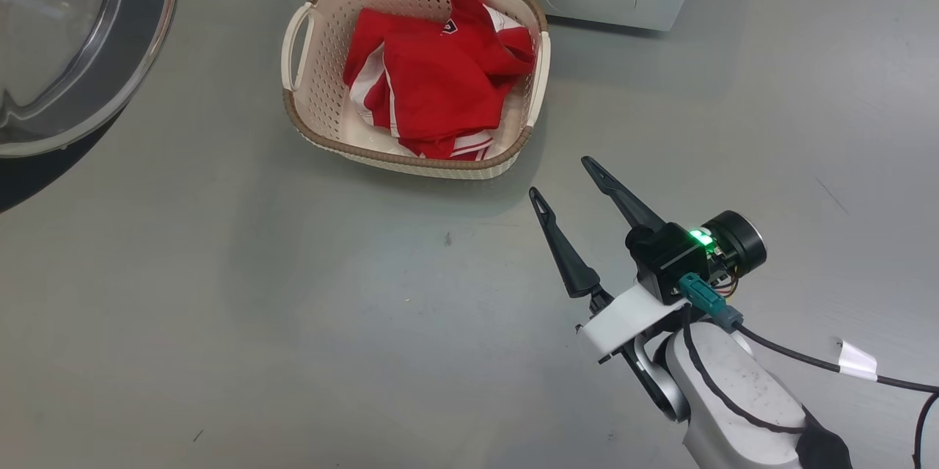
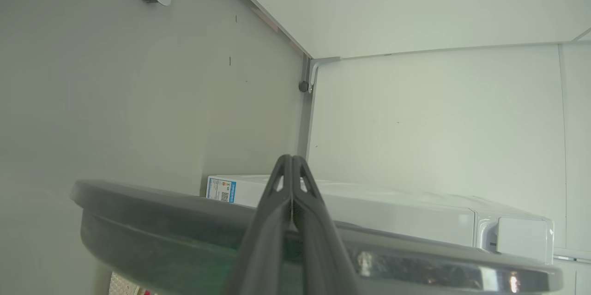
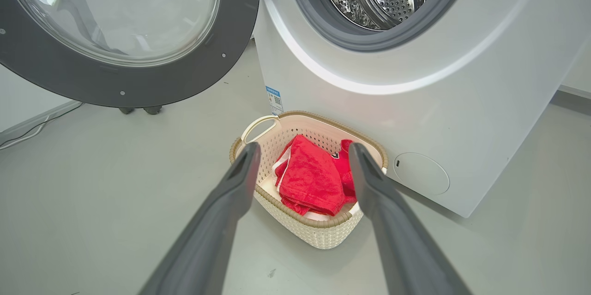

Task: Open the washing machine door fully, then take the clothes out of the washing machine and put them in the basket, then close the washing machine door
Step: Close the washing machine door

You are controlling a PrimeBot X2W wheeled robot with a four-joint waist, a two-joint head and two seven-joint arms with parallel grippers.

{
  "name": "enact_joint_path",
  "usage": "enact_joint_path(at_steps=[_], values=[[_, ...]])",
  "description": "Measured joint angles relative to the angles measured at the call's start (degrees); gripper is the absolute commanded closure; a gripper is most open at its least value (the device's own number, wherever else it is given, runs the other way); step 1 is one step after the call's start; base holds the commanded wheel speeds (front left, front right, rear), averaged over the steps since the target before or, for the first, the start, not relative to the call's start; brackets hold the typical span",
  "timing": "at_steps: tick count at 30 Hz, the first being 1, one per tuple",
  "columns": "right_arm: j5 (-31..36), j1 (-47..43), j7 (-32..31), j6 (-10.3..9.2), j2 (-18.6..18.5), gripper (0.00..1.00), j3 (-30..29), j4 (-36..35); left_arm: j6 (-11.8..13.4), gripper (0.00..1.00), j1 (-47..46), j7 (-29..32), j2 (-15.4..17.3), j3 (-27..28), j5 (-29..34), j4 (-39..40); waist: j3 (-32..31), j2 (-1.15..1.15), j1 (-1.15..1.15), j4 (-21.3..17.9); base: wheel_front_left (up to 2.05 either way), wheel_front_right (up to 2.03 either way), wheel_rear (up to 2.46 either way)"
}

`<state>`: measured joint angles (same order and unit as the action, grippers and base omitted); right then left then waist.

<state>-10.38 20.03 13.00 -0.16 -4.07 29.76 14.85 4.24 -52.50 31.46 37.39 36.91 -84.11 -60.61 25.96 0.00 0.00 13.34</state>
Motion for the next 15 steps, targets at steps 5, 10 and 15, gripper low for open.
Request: enact_joint_path(at_steps=[5, 10, 15], values=[[0.0, 0.0, 0.0, -0.01, 0.0, 0.00, 0.1, 0.1, -0.3, 1.00, -0.8, 1.8, 0.3, -0.1, 0.0, -0.8, -0.1, 0.00, 0.00, -0.2, 0.00, 0.00, 0.00], [-0.2, 0.0, 0.5, -0.19, 0.0, 0.00, 0.2, 0.3, -0.6, 1.00, -1.1, 3.1, 0.6, -0.2, -0.1, -1.9, -0.3, 0.00, 0.00, -0.3, 0.00, 0.00, 0.00], [-0.3, 0.0, 0.5, -0.51, 0.0, 0.00, 0.2, 0.4, -1.6, 1.00, -1.1, 4.7, 0.7, -0.9, -0.1, -2.7, -0.6, 0.00, 0.00, -0.3, 0.00, 0.00, 0.00]])
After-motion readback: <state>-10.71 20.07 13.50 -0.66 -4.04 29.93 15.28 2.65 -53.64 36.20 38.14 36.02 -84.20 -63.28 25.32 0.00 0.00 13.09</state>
